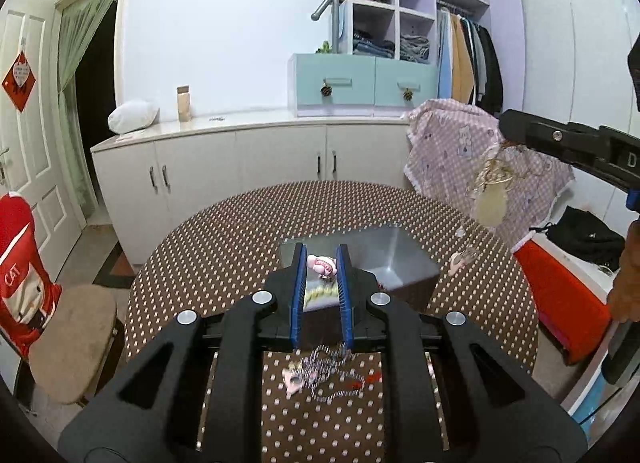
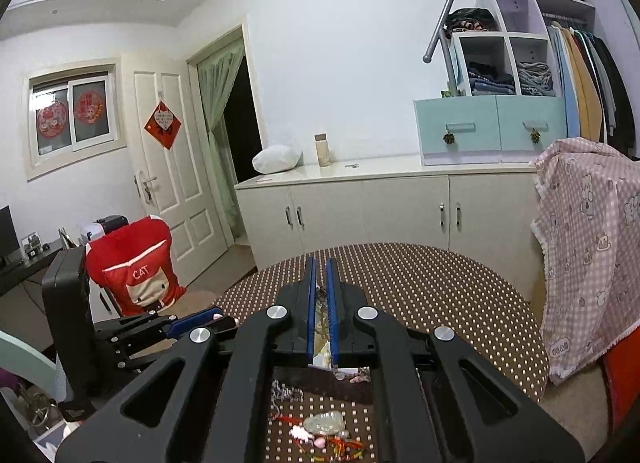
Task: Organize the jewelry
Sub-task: 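Lower the chain and pink charm into the box and open both grippers, then withdraw both grippers from the box toward the remaining jewelry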
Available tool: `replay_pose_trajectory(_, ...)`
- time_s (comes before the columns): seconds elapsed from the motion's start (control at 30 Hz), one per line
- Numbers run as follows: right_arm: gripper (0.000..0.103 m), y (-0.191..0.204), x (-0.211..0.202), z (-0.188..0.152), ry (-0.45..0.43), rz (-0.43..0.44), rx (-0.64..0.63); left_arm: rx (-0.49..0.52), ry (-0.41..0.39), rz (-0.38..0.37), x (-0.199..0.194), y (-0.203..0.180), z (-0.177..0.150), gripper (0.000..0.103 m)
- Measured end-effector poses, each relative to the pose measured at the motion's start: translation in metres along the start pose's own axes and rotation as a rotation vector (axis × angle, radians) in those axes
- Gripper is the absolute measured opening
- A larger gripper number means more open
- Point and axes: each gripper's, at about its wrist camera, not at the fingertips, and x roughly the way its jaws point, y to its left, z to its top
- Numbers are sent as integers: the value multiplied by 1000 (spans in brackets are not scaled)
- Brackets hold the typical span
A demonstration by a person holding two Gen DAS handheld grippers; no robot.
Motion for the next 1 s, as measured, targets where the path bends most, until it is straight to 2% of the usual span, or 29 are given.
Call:
replay_pose_trajectory(0.37,4,-6,34,10,45,6,20,-20,7,-28,23,4,16,15)
replay_pose_trajectory(0.6,7,-14,65,-11,156,36,40,-39,63,-50,42,12,9,16)
replay_pose_trajectory(0.67,7,-17,71,-18,195,28,44,-33,80,-36,47,13,6,29)
replay_pose_trajectory(0.7,7,-18,72,-19,207,27,47,-33,84,-36,48,14,5,59)
replay_pose_trajectory(0.73,10,-20,74,-24,226,21,53,-41,73,-41,47,16,3,70)
replay_pose_trajectory(0.77,12,-21,74,-27,240,15,59,-46,65,-45,46,17,2,70)
replay_pose_trajectory(0.8,15,-23,74,-31,250,8,62,-47,63,-50,46,19,1,70)
replay_pose_trajectory(0.87,30,-26,73,-37,267,-8,64,-51,69,-35,46,22,0,70)
replay_pose_trajectory(0.9,55,-27,73,-39,275,-18,66,-52,73,-29,47,23,-1,70)
replay_pose_trajectory(0.93,75,-28,71,-42,274,-37,72,-58,82,-24,48,26,-2,70)
replay_pose_trajectory(1.0,76,-27,65,-45,265,-43,70,-73,91,-21,50,29,-3,70)
